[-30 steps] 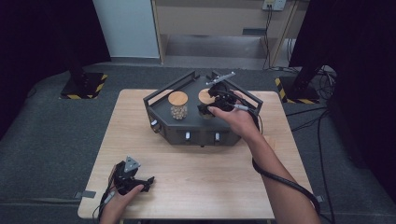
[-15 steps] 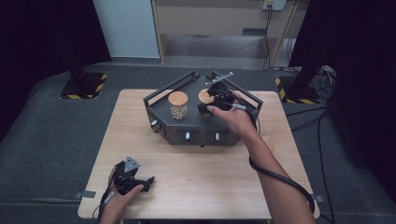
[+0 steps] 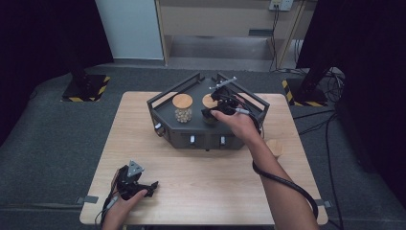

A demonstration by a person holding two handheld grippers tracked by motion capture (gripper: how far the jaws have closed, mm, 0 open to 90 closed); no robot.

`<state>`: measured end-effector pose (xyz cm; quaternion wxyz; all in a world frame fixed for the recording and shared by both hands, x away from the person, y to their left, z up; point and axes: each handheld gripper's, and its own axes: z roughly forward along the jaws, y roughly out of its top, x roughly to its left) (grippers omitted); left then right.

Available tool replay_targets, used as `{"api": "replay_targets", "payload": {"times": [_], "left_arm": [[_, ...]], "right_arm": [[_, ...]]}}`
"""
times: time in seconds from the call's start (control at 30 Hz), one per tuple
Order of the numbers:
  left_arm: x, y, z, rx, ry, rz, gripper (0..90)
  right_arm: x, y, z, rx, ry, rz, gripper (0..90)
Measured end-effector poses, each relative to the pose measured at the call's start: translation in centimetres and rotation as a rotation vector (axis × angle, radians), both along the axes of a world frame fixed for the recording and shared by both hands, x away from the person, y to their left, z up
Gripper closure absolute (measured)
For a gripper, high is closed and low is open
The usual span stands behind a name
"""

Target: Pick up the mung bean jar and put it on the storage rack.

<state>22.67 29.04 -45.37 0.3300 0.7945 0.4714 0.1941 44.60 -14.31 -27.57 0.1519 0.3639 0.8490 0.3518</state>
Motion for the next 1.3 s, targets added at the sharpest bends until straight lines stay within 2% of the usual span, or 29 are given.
{"api": "replay_targets", "payload": {"times": [0.8,1.13,1.3], "left_arm": [[0.0,0.0,0.0,-0.001,0.001,0.000,0.0],[0.0,0.0,0.0,-0.001,0.000,0.000,0.0],[0.0,0.0,0.0,-0.001,0.000,0.000,0.0]], "right_arm": [[0.7,0.4,-1.3,-0.008,0.025,-0.012,25.5],[0.3,0.6,-1.6,-0.017,0.001,-0.007,25.5],[0.1,0.4,-1.9,-0.006,-0.007,-0.009,25.4]]}}
